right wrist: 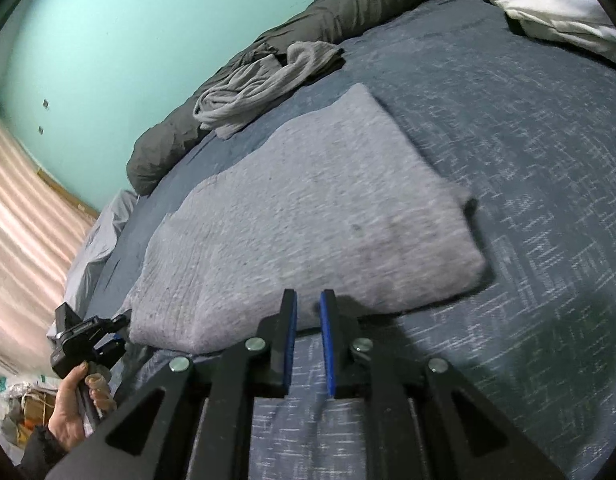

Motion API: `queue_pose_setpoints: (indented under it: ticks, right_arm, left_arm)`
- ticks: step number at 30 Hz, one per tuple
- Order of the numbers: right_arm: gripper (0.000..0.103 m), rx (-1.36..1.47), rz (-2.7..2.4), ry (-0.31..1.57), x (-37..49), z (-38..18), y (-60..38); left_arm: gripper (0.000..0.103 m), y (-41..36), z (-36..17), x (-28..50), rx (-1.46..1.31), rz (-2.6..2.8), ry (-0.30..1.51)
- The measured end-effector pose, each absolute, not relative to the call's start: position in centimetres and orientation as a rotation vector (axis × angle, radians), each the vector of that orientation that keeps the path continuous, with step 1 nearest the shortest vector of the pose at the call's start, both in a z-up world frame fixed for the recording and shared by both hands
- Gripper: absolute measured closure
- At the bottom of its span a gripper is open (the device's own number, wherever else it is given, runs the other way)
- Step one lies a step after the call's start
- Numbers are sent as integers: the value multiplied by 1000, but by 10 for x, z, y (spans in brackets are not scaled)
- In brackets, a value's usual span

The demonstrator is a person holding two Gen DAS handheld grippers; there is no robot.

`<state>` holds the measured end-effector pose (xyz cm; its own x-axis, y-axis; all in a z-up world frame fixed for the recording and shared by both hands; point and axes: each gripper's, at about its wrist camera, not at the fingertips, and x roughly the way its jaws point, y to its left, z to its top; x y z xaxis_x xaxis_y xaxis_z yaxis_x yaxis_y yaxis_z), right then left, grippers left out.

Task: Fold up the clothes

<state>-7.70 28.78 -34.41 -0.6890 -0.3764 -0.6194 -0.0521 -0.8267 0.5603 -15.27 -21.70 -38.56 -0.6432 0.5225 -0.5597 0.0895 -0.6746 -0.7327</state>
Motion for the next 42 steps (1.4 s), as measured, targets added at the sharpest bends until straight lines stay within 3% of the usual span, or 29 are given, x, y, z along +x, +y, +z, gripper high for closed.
queue_pose_setpoints:
  ticks: [12, 21, 25, 28, 32, 37, 39, 42]
  right_arm:
    - [91, 1097, -2577, -978, -72, -343, 316]
    - [91, 1055, -2563, -1095, -60, -341, 354]
    - [90, 1042, -2566, -1117, -53, -339, 368]
    - [89, 1024, -2579, -1150, -47, -337, 383]
    - [87, 1024, -2581, -1196, -42, -338, 399]
    - [85, 1026, -2579, -1219, -42, -338, 407]
    - [85, 1021, -2572, -1217, -45, -337, 406]
    - [79, 1010, -2570, -1188, -51, -331, 400]
  left_arm:
    - [93, -166, -313, -165, -1058, 2386, -899]
    - [93, -18, -233, -196, -993, 2264, -590]
    - [93, 83, -243, -193, -1041, 2156, -419]
    - [93, 142, -287, -191, -1201, 2067, -319]
    - [93, 167, -324, -184, -1289, 2044, -255]
    - [84, 154, -314, -177, -1284, 2053, -280]
    - [66, 145, -297, -173, -1240, 2071, -251]
    - [58, 120, -272, -166, -1163, 2123, -212]
